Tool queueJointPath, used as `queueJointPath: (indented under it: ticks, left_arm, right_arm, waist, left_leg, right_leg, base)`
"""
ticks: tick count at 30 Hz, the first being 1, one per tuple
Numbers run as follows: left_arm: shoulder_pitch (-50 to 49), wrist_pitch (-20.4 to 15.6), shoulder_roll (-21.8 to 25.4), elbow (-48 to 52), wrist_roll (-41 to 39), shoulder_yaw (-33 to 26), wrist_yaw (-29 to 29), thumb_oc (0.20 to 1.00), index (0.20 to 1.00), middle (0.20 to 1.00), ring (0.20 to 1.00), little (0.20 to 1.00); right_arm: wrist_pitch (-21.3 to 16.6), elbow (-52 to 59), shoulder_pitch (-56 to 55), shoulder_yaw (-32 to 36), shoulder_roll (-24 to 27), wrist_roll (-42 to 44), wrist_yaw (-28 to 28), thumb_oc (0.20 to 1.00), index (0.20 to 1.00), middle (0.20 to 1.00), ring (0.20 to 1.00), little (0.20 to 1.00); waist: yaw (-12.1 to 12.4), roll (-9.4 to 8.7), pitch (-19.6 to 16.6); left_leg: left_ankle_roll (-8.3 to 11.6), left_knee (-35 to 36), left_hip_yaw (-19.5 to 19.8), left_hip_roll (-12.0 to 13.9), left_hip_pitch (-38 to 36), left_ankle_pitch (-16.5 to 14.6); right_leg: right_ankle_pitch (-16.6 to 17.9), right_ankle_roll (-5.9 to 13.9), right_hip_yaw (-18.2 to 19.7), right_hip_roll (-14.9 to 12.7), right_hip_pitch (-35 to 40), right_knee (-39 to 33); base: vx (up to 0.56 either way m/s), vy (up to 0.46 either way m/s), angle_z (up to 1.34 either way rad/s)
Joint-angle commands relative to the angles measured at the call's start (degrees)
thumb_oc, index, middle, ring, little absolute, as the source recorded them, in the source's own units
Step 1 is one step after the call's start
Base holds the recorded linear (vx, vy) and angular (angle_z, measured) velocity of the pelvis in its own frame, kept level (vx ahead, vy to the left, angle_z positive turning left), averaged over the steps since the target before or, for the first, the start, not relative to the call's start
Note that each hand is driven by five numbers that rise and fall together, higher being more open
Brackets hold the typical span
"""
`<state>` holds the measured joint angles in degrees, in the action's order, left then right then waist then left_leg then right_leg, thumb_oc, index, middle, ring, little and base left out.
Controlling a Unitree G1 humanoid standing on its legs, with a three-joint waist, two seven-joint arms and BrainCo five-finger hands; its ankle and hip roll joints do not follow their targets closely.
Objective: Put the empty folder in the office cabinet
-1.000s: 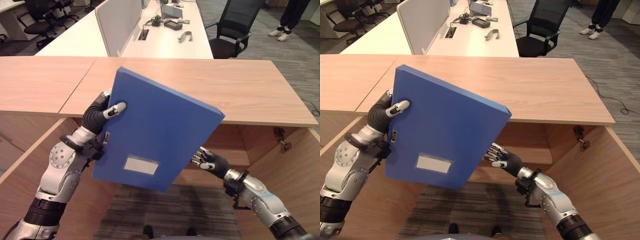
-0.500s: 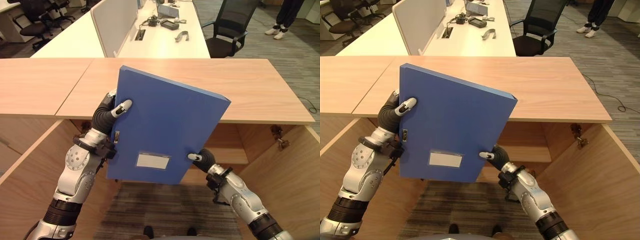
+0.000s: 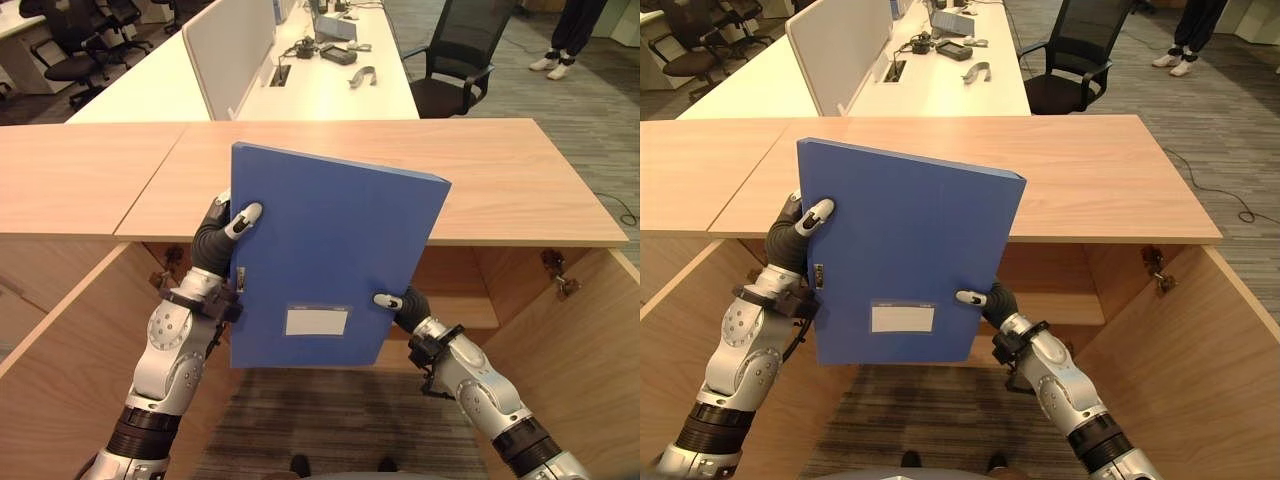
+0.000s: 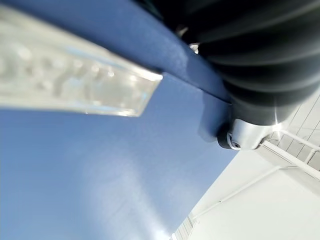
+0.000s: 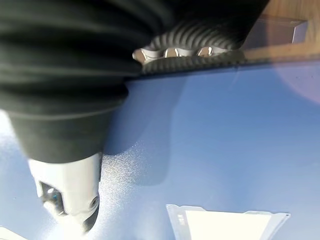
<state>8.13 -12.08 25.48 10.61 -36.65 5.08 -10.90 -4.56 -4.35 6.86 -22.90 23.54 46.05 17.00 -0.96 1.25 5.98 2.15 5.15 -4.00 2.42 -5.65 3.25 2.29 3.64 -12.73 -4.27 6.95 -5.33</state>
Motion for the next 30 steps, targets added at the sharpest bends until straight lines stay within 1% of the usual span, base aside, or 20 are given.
queueJointPath:
  ticks: [1, 17, 18, 19, 20, 21, 22, 23, 27, 30]
  left_arm:
    - [3.27, -4.47, -0.09, 0.27, -1.37, 1.77, -0.46, 0.200, 0.200, 0.200, 0.200, 0.200]
    - [1.90, -4.71, -0.12, -0.49, -1.16, 0.10, -0.76, 0.200, 0.200, 0.200, 0.200, 0.200]
    - [1.70, -4.81, -0.09, -0.61, -0.95, -0.17, -0.60, 0.282, 0.282, 0.282, 0.282, 0.282]
    - [1.52, -4.88, -0.03, -0.73, -0.75, -0.43, -0.47, 0.473, 0.473, 0.473, 0.473, 0.473]
    - [1.31, -4.95, -0.03, -0.99, -0.52, -0.77, -0.23, 0.699, 0.699, 0.699, 0.699, 0.699]
    - [0.86, -5.20, 0.06, -1.35, -0.13, -1.50, 0.21, 1.000, 1.000, 1.000, 1.000, 1.000]
    - [0.68, -5.19, 0.00, -1.42, -0.07, -1.64, 0.22, 1.000, 1.000, 1.000, 1.000, 1.000]
    - [-0.35, -5.33, -0.21, -1.81, 0.23, -2.65, 0.55, 1.000, 1.000, 1.000, 1.000, 1.000]
    - [-2.17, -5.37, -0.77, -2.37, -0.10, -4.24, 0.73, 1.000, 1.000, 1.000, 1.000, 1.000]
    - [-5.08, -5.40, -1.38, -3.63, -0.67, -6.57, 0.78, 1.000, 1.000, 1.000, 1.000, 1.000]
  right_arm:
    - [-2.94, 2.54, 5.42, -2.53, -4.55, -0.05, 0.35, 0.200, 0.200, 0.200, 0.200, 0.200]
    - [-2.45, 2.43, 4.26, -2.56, -3.78, -1.38, 1.46, 0.200, 0.200, 0.200, 0.200, 0.200]
    - [-2.45, 2.53, 4.33, -2.56, -3.64, -1.88, 1.48, 0.200, 0.200, 0.200, 0.200, 0.200]
    - [-2.46, 2.68, 4.40, -2.51, -3.48, -2.36, 1.46, 0.200, 0.200, 0.200, 0.200, 0.200]
    - [-2.54, 3.01, 4.49, -2.41, -3.27, -3.40, 1.46, 0.200, 0.200, 0.200, 0.200, 0.200]
    - [-2.95, 3.63, 4.68, -2.05, -2.69, -5.25, 1.31, 0.200, 0.200, 0.200, 0.200, 0.200]
    - [-2.93, 3.78, 4.63, -1.88, -2.57, -5.70, 1.18, 0.200, 0.200, 0.200, 0.200, 0.200]
    - [-3.64, 4.74, 4.57, -0.76, -1.70, -9.13, 0.34, 0.200, 0.200, 0.200, 0.200, 0.200]
    - [-4.54, 5.84, 4.16, 1.05, -1.27, -11.75, -0.49, 0.200, 0.200, 0.200, 0.200, 0.200]
    - [-6.19, 7.38, 3.79, 3.12, -0.24, -17.32, -2.04, 0.200, 0.200, 0.200, 0.200, 0.200]
  waist:
    - [0.30, -2.65, -0.74]
    - [0.39, -2.59, -0.81]
    - [0.44, -2.59, -0.81]
    - [0.47, -2.58, -0.84]
    - [0.50, -2.57, -0.88]
    - [0.56, -2.60, -0.92]
    - [0.55, -2.59, -0.93]
    - [0.61, -2.58, -0.89]
    - [0.67, -2.42, -0.87]
    - [0.88, -2.27, -0.75]
  left_leg:
    - [1.12, -0.15, 0.63, -0.18, -2.32, -4.87]
    - [1.06, -0.15, 0.74, -0.13, -2.48, -4.95]
    - [1.08, -0.15, 0.73, -0.13, -2.50, -4.95]
    - [1.09, -0.15, 0.74, -0.12, -2.51, -4.97]
    - [1.09, -0.15, 0.76, -0.10, -2.51, -4.99]
    - [1.08, -0.15, 0.78, -0.11, -2.51, -5.00]
    - [1.08, -0.15, 0.79, -0.10, -2.51, -5.00]
    - [1.05, -0.15, 0.89, -0.08, -2.47, -4.97]
    - [1.00, -0.15, 1.02, -0.13, -2.40, -4.95]
    - [0.92, -0.15, 1.13, -0.18, -2.33, -4.92]
  right_leg:
    - [-3.75, 3.64, 2.53, -1.29, 2.54, 0.33]
    - [-3.80, 3.66, 2.54, -1.31, 2.67, 0.33]
    - [-3.81, 3.66, 2.47, -1.30, 2.69, 0.33]
    - [-3.83, 3.67, 2.44, -1.32, 2.70, 0.33]
    - [-3.86, 3.66, 2.47, -1.30, 2.69, 0.33]
    - [-3.88, 3.66, 2.50, -1.29, 2.69, 0.33]
    - [-3.88, 3.66, 2.48, -1.29, 2.69, 0.33]
    - [-3.87, 3.65, 2.47, -1.33, 2.70, 0.33]
    - [-3.90, 3.62, 2.41, -1.31, 2.71, 0.33]
    - [-3.97, 3.62, 2.23, -1.30, 2.73, 0.33]
  base:
    - [0.01, -0.001, -0.04]
    - [0.00, 0.000, 0.00]
    - [0.00, 0.000, 0.00]
    - [0.00, 0.000, 0.00]
    - [0.00, 0.000, 0.00]
    - [0.00, 0.000, 0.00]
    - [0.00, 0.000, 0.00]
    - [0.00, 0.000, 0.00]
    - [0.00, 0.000, 0.00]
    - [0.00, 0.000, 0.00]
